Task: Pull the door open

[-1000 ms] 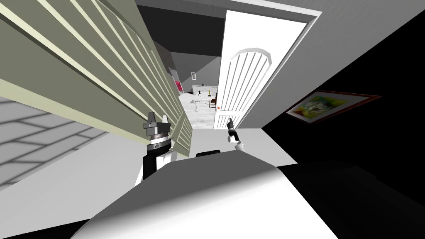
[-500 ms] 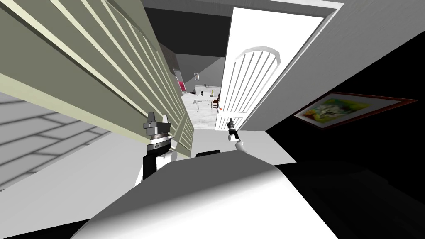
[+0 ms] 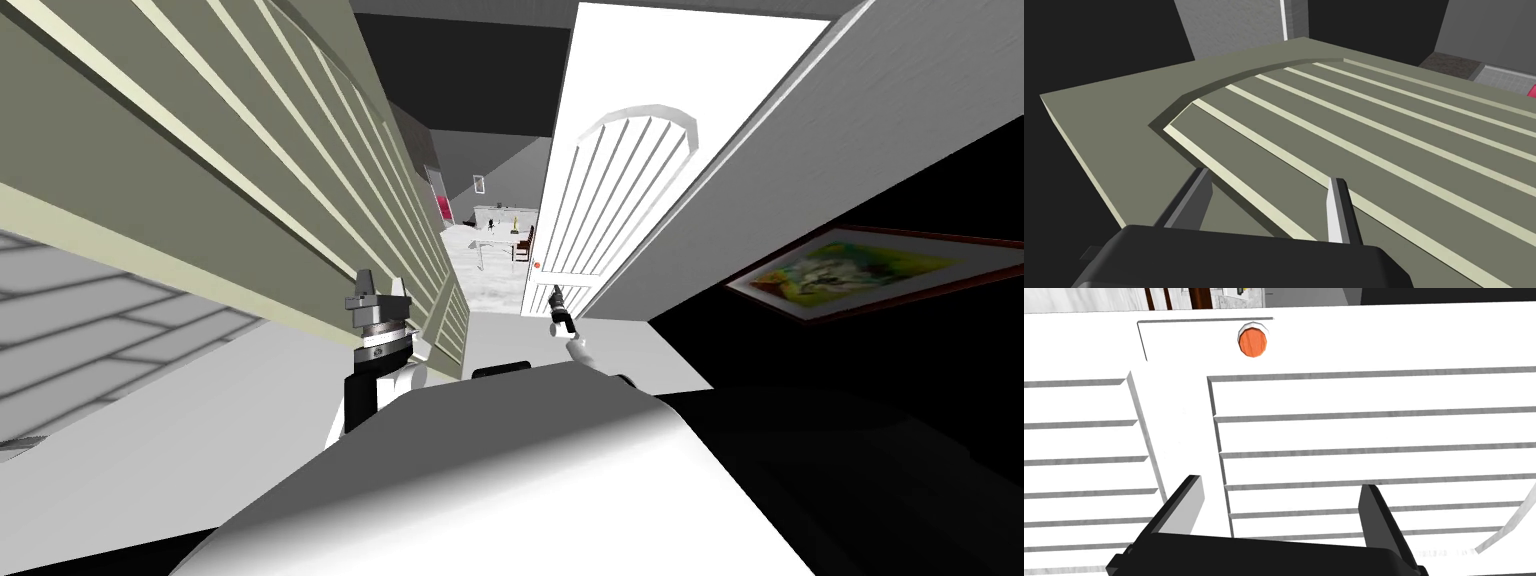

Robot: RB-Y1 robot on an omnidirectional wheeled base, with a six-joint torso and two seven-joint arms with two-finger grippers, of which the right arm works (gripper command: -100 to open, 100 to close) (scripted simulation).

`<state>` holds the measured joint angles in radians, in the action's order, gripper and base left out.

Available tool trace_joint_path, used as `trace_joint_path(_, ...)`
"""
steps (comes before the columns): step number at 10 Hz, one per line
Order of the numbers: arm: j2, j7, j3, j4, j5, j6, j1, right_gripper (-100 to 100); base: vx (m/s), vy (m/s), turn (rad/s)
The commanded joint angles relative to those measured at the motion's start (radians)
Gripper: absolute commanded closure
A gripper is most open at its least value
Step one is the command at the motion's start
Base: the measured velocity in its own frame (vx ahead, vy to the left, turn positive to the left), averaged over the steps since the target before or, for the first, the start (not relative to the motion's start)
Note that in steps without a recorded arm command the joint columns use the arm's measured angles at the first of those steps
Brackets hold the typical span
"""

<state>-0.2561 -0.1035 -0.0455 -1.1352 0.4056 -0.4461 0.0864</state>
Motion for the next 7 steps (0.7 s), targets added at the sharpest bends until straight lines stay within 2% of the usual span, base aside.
trace_joint_path(1,-0.009,-0.010,-0.003,0.050,0.018,-0.004,0.031,-100,0.081,0.006,0.121)
trace_joint_path(7,-0.050,-0.035,-0.011,0.224,0.081,-0.017,0.132,-100,0.100,-0.006,0.098)
